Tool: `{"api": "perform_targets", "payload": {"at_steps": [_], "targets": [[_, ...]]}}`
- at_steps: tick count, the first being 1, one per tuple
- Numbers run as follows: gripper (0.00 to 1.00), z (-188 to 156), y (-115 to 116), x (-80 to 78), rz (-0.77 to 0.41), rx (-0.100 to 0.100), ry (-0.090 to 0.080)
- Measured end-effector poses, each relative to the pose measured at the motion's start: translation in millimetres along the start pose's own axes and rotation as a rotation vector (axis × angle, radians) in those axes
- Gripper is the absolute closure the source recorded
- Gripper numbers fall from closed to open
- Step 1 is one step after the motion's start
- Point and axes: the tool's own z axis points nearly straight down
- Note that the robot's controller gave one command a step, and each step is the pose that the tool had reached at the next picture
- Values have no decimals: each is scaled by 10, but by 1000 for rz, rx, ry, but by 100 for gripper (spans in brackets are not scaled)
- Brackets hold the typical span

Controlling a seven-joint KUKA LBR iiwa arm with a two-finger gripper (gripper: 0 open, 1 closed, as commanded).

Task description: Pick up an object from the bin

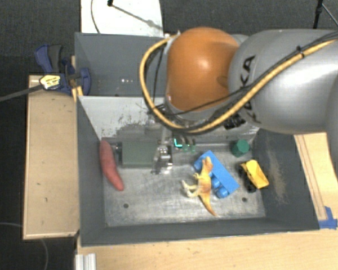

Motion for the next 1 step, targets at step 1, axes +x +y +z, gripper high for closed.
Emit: {"api": "perform_targets", "payload": {"at_steps": [1], "targets": [[0,-44,-9,-18,4,-1,-8]]}}
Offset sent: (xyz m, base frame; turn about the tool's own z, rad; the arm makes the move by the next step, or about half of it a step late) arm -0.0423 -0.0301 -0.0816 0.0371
